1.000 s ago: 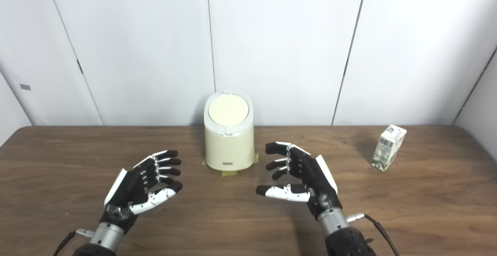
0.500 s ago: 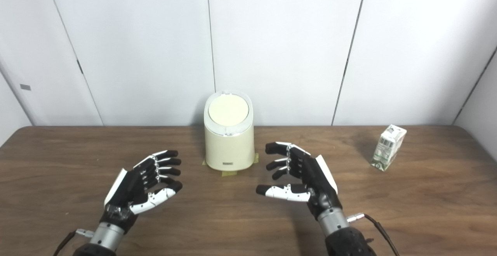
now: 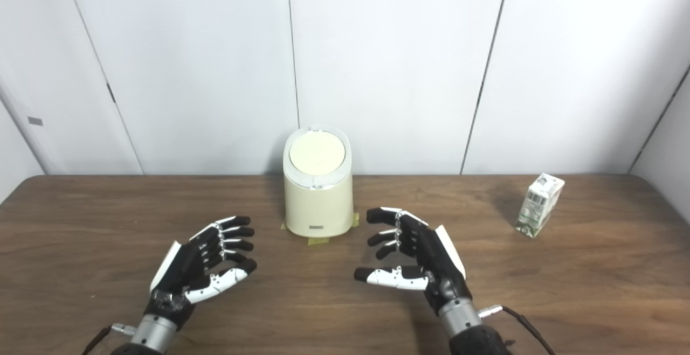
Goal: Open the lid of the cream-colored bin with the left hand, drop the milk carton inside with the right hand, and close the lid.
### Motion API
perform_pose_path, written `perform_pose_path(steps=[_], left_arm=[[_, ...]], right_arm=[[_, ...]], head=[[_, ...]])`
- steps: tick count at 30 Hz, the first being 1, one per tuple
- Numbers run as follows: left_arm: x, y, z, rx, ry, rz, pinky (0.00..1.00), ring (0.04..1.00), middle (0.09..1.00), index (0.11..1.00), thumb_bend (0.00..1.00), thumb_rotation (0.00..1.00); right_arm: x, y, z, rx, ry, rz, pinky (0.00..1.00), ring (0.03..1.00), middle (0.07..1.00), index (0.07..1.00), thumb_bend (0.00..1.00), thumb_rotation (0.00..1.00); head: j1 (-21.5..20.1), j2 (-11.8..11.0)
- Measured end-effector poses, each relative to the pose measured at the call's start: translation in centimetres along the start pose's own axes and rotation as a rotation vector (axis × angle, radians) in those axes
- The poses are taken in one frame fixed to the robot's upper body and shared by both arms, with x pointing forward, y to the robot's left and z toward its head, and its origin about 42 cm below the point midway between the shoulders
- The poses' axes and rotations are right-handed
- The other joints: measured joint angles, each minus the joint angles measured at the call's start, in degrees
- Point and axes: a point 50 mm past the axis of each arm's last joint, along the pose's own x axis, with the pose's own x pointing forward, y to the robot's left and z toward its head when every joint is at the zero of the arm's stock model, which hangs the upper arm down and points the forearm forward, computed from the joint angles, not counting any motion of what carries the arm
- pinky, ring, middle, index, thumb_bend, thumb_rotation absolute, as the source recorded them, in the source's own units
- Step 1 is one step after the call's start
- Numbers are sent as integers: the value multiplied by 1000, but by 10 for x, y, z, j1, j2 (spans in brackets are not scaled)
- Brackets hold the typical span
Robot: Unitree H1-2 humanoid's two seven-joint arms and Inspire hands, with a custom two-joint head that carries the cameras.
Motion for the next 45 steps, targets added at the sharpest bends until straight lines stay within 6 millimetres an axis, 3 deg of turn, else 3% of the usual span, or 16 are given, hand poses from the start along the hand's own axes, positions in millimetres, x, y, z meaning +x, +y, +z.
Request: perform_pose_path(steps=[5, 9, 13, 15, 19, 28, 32, 35, 38, 45], left_arm=[[8, -4, 10, 40, -25, 78, 685, 801, 846, 888, 760, 323], [40, -1, 36, 81, -69, 112, 753, 843, 873, 918, 820, 358], [79, 3, 73, 127, -143, 141, 875, 926, 934, 968, 843, 389], [91, 3, 85, 151, -155, 147, 877, 958, 952, 978, 842, 371], [106, 0, 99, 196, -159, 142, 981, 999, 998, 1000, 857, 365], [135, -4, 116, 332, -131, 155, 997, 1000, 1000, 1000, 959, 433], [152, -12, 130, 390, -150, 159, 934, 1000, 1000, 1000, 981, 431], [160, -18, 133, 428, -149, 155, 900, 1000, 1000, 1000, 989, 427], [167, -25, 127, 488, -134, 153, 944, 1000, 1000, 1000, 987, 394], [174, -32, 92, 609, -65, 129, 992, 1000, 1000, 1000, 990, 367]], right_arm=[[3, 0, -3, 7, 5, -2, 459, 594, 740, 694, 632, 56], [6, -1, -2, 11, -15, -1, 456, 588, 739, 691, 632, 53], [6, 0, -7, 16, -4, 0, 457, 589, 747, 695, 630, 46], [6, 0, -9, 18, -3, 0, 456, 589, 749, 696, 627, 35], [8, 0, -9, 19, -10, 1, 459, 592, 754, 696, 622, 25], [12, 3, -9, 28, -30, 2, 468, 591, 745, 693, 625, 48], [14, 4, -7, 32, -35, 2, 466, 588, 737, 694, 625, 57], [14, 5, -7, 30, -36, 1, 459, 583, 727, 689, 626, 74], [14, 5, -8, 28, -34, -1, 462, 584, 726, 693, 630, 95], [16, 6, -11, 25, -39, -4, 460, 585, 733, 698, 631, 114]], head=[[4, -7], [4, -11], [6, -14], [5, -15], [6, -18], [7, -22], [4, -22], [4, -25], [3, -26], [0, -31]])
